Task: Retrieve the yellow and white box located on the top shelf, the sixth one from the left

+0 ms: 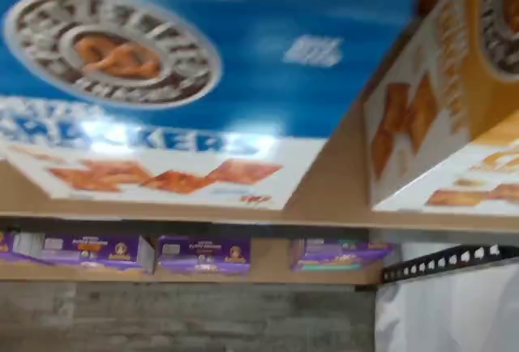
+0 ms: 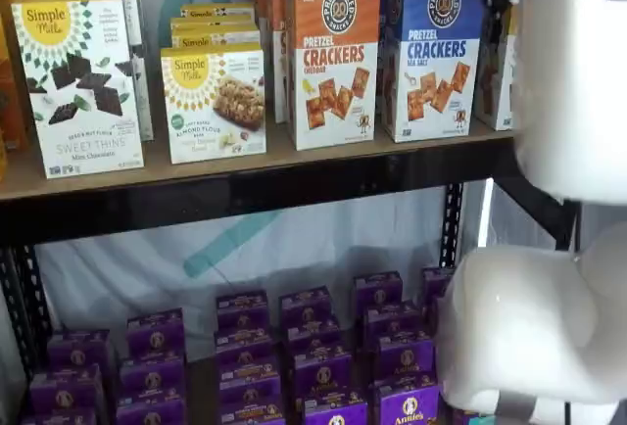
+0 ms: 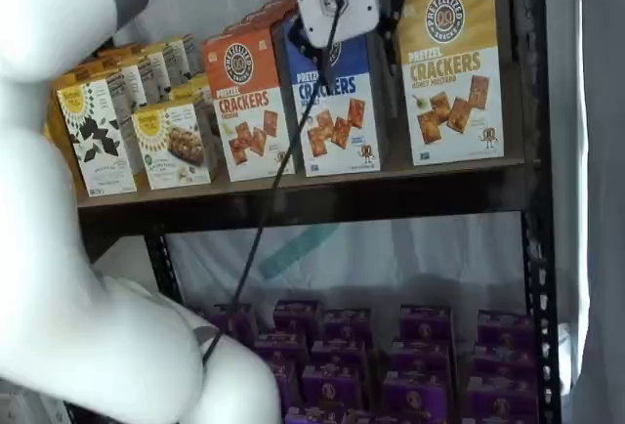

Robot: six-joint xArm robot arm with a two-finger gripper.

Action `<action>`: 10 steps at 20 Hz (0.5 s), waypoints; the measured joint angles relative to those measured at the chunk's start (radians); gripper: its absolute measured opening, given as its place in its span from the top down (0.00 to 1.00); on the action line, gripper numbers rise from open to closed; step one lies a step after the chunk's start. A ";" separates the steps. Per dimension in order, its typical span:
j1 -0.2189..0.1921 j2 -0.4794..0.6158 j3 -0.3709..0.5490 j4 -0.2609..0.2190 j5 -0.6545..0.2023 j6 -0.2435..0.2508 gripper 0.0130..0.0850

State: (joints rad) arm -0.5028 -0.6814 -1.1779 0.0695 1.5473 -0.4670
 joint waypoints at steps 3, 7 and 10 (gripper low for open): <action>-0.056 0.052 -0.045 0.031 0.001 -0.055 0.00; -0.106 0.106 -0.096 0.059 0.001 -0.104 0.00; -0.127 0.137 -0.128 0.065 0.012 -0.124 0.00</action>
State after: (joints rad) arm -0.6294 -0.5443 -1.3062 0.1341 1.5589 -0.5913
